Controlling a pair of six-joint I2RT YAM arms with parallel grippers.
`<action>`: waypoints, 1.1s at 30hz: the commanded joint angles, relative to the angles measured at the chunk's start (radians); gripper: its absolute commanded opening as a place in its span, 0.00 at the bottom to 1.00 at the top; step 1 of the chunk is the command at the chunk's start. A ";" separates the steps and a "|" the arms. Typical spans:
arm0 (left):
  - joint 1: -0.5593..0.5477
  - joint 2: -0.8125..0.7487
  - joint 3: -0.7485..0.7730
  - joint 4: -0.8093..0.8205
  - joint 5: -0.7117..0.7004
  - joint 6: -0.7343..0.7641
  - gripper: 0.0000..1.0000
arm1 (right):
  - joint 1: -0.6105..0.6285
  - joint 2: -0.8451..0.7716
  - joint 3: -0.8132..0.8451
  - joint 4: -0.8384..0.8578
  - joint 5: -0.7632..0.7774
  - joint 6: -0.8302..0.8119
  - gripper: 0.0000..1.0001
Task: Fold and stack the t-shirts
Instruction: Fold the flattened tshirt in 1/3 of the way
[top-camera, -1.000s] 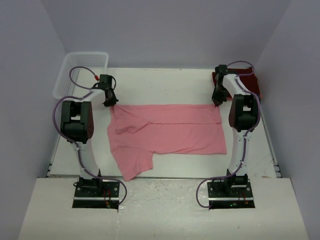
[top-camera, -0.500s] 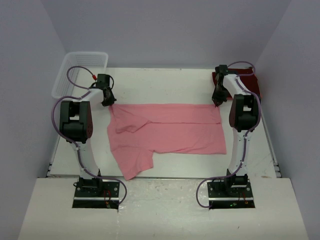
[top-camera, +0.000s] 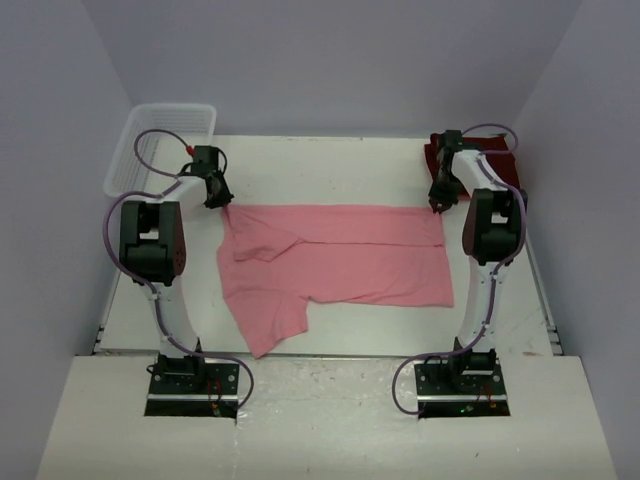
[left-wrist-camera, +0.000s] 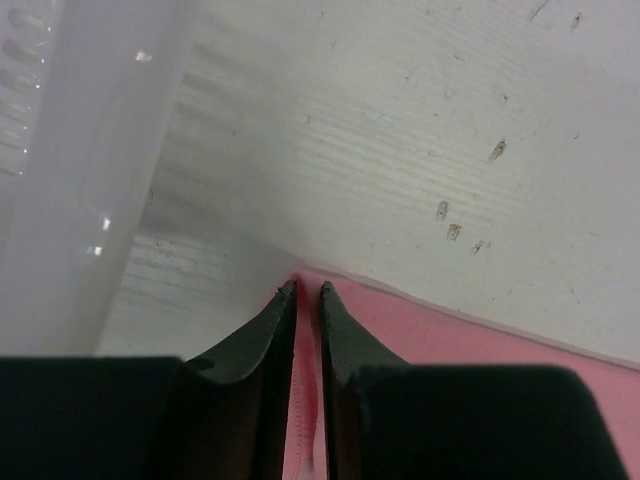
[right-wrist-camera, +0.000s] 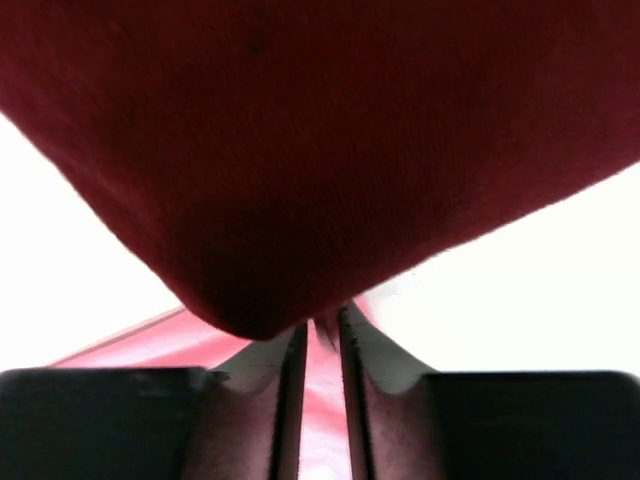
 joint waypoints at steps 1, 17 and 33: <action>0.003 -0.060 0.002 0.061 0.012 0.032 0.18 | -0.012 -0.090 -0.023 0.052 0.013 0.007 0.21; -0.206 -0.392 -0.165 0.021 -0.235 -0.066 0.59 | 0.149 -0.418 -0.175 0.066 -0.012 0.001 0.52; -0.605 -0.675 -0.567 0.099 -0.430 -0.074 0.54 | 0.290 -0.818 -0.666 0.350 -0.299 -0.019 0.54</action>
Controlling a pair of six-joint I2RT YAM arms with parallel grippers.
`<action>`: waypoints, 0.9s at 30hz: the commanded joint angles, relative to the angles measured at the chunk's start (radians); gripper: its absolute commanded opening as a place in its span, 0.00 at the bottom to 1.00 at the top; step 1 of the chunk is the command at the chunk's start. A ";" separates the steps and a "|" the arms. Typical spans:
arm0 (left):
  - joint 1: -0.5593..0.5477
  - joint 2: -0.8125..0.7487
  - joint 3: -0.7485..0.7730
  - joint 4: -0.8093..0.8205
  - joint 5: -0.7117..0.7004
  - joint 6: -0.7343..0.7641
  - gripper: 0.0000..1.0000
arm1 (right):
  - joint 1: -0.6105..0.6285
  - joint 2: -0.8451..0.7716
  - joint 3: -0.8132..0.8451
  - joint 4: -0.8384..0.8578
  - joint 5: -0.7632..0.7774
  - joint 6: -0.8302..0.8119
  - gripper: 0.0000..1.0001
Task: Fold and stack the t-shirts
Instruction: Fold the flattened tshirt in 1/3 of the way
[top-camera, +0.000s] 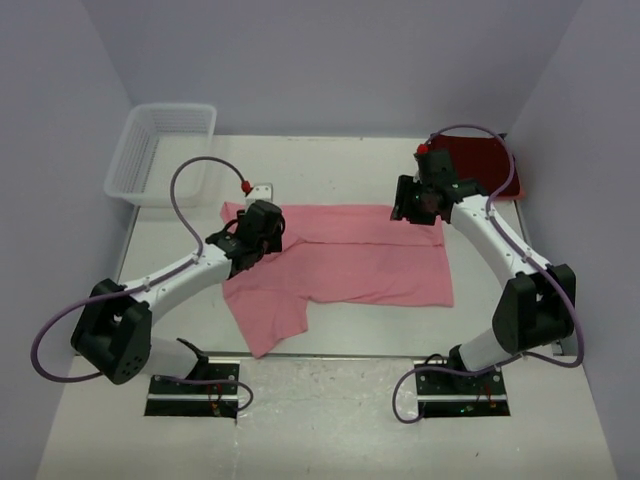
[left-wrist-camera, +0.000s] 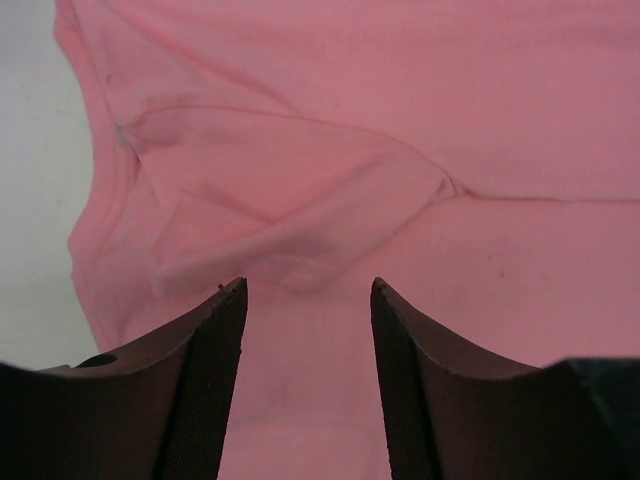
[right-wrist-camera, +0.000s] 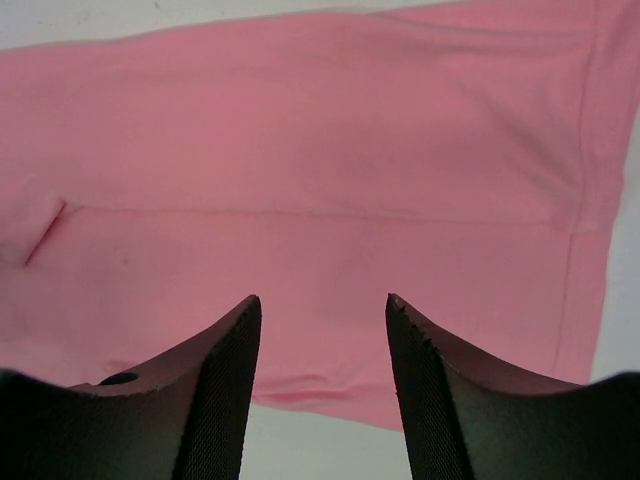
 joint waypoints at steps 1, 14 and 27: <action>-0.071 -0.004 -0.053 0.068 -0.143 -0.022 0.54 | 0.013 -0.056 -0.045 0.113 -0.103 -0.010 0.54; -0.231 0.308 0.079 0.037 -0.361 -0.048 0.45 | 0.030 -0.073 -0.087 0.140 -0.100 -0.018 0.54; -0.231 0.467 0.208 -0.015 -0.381 -0.039 0.42 | 0.030 -0.063 -0.087 0.145 -0.097 -0.019 0.55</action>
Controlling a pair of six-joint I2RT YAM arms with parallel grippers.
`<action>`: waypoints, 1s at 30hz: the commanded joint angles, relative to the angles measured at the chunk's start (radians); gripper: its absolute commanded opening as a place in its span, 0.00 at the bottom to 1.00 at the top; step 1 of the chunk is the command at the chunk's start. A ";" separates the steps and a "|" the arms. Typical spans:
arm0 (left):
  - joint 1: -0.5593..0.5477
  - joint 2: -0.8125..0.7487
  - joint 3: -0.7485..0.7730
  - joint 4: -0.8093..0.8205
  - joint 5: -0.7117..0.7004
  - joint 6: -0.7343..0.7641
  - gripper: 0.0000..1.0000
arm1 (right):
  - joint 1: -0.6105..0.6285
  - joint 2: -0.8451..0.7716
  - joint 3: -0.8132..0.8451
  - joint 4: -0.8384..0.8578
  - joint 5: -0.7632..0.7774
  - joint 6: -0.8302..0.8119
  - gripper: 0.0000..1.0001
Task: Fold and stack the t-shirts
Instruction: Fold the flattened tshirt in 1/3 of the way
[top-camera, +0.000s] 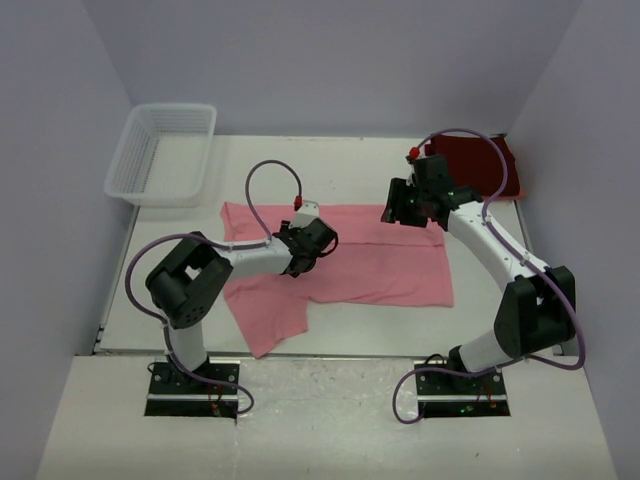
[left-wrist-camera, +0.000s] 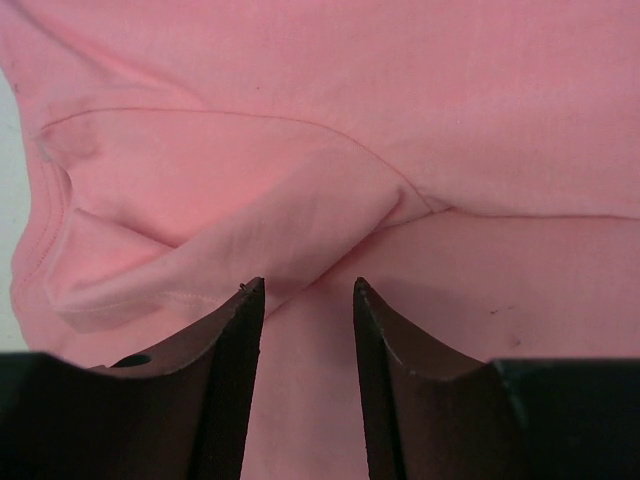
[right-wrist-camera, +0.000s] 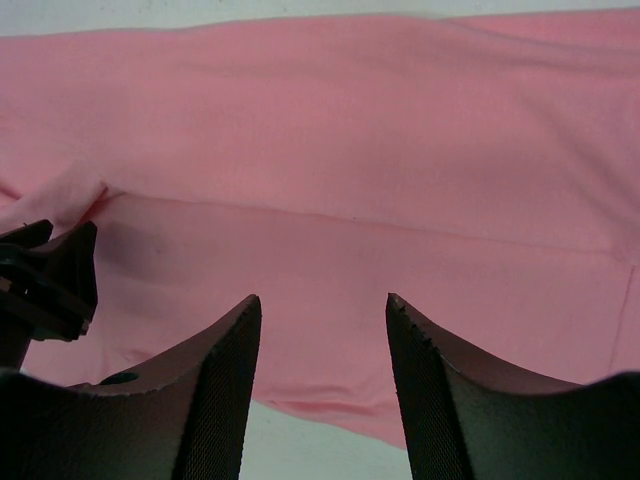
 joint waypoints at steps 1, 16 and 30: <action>-0.002 0.027 0.040 -0.018 -0.050 -0.012 0.42 | 0.003 -0.026 -0.003 0.029 -0.013 -0.016 0.55; 0.029 0.100 0.111 -0.099 -0.082 -0.048 0.24 | 0.004 -0.016 -0.016 0.040 -0.025 -0.015 0.54; 0.033 0.104 0.175 -0.153 -0.133 -0.060 0.00 | 0.008 -0.009 -0.012 0.038 -0.036 -0.013 0.55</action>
